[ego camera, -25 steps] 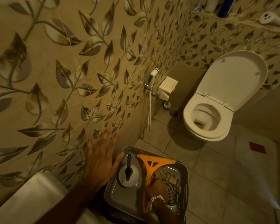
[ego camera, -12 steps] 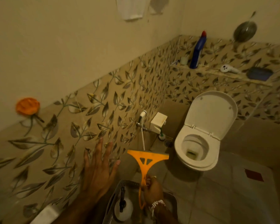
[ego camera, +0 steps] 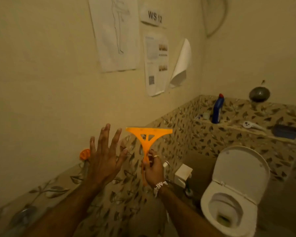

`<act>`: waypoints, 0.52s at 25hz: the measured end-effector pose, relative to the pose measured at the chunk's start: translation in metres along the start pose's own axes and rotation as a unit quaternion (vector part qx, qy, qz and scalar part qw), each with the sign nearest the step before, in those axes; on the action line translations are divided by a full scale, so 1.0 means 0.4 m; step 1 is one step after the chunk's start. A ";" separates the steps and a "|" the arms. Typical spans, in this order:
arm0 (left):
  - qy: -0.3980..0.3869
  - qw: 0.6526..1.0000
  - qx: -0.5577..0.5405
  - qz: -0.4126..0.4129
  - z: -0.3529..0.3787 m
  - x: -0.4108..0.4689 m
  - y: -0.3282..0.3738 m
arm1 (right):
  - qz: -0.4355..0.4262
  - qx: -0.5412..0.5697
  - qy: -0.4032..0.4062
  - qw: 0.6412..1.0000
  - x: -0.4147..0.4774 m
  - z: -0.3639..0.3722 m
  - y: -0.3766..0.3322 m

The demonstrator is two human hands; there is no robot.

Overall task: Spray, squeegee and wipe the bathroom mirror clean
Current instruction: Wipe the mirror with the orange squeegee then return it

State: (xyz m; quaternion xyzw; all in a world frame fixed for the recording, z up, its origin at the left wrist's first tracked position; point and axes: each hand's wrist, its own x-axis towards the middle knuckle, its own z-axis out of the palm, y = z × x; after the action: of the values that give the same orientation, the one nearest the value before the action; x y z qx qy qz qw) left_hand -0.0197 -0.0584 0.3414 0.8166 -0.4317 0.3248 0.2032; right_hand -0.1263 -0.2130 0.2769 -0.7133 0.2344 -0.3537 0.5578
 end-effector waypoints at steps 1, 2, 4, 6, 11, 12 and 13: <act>0.014 1.000 0.012 0.000 -0.040 0.018 -0.009 | -0.025 0.023 0.001 0.999 0.012 0.008 -0.054; 0.030 0.999 0.026 0.003 -0.077 0.036 -0.020 | -0.043 0.040 0.002 0.998 0.023 0.011 -0.102; 0.054 0.997 0.060 -0.004 -0.165 0.056 -0.048 | -0.078 0.064 0.004 0.995 0.036 0.037 -0.188; 0.070 0.994 0.083 -0.003 -0.252 0.077 -0.074 | -0.112 0.083 0.014 0.990 0.043 0.062 -0.264; 0.125 0.981 0.146 -0.017 -0.523 0.070 -0.192 | -0.177 0.129 0.032 0.975 0.003 0.184 -0.511; 0.139 0.975 0.168 -0.028 -0.600 0.049 -0.235 | -0.192 0.144 0.023 0.971 -0.030 0.236 -0.580; 0.147 0.972 0.181 -0.030 -0.647 0.046 -0.254 | -0.207 0.160 0.022 0.965 -0.045 0.258 -0.627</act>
State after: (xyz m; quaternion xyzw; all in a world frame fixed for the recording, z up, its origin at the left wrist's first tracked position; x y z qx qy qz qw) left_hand -0.0189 0.1449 0.5319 0.7955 -0.3066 0.5079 0.1232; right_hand -0.0740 -0.0677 0.5004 -0.6399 0.0346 -0.5100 0.5737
